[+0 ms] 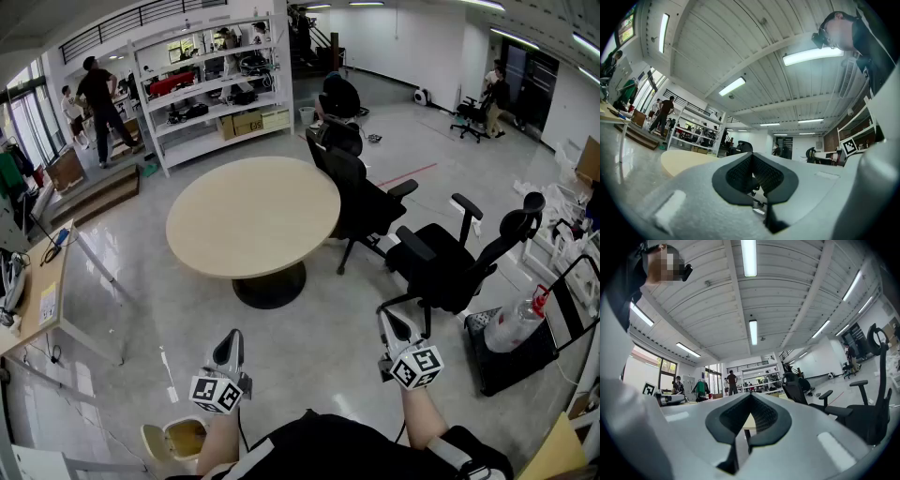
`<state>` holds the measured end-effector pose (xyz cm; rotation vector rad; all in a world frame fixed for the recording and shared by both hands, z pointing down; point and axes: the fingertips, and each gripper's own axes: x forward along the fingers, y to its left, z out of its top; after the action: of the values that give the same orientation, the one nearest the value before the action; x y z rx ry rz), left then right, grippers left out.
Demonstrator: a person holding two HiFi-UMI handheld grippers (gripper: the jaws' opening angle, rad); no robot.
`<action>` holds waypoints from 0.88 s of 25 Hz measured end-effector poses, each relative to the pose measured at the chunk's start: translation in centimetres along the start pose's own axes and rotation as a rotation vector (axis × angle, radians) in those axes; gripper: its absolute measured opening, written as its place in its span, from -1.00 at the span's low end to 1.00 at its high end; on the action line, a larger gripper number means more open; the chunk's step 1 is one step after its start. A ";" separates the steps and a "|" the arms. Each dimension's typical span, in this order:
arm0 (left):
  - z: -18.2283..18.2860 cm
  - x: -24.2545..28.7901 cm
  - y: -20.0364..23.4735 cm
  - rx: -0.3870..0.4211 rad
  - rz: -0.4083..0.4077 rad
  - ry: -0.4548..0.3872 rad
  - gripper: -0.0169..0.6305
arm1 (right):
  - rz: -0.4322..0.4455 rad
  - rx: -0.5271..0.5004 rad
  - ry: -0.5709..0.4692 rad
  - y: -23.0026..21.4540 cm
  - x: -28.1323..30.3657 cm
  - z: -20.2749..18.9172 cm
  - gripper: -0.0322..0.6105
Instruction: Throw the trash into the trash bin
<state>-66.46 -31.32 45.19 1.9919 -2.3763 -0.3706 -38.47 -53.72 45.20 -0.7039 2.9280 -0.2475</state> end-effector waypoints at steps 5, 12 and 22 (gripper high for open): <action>0.3 -0.3 0.5 0.002 0.002 0.000 -0.95 | 0.008 -0.002 0.006 1.0 0.4 -0.1 -0.89; -0.3 -1.1 1.1 0.003 0.017 0.004 -0.95 | 0.029 -0.011 0.012 1.7 0.8 -0.6 -0.89; -0.2 -0.3 0.2 0.025 0.002 0.012 -0.95 | 0.071 0.020 -0.039 2.3 0.8 0.5 -0.89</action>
<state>-66.57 -31.07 45.43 1.9963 -2.3870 -0.3296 -40.08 -52.17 44.23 -0.5935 2.9024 -0.2529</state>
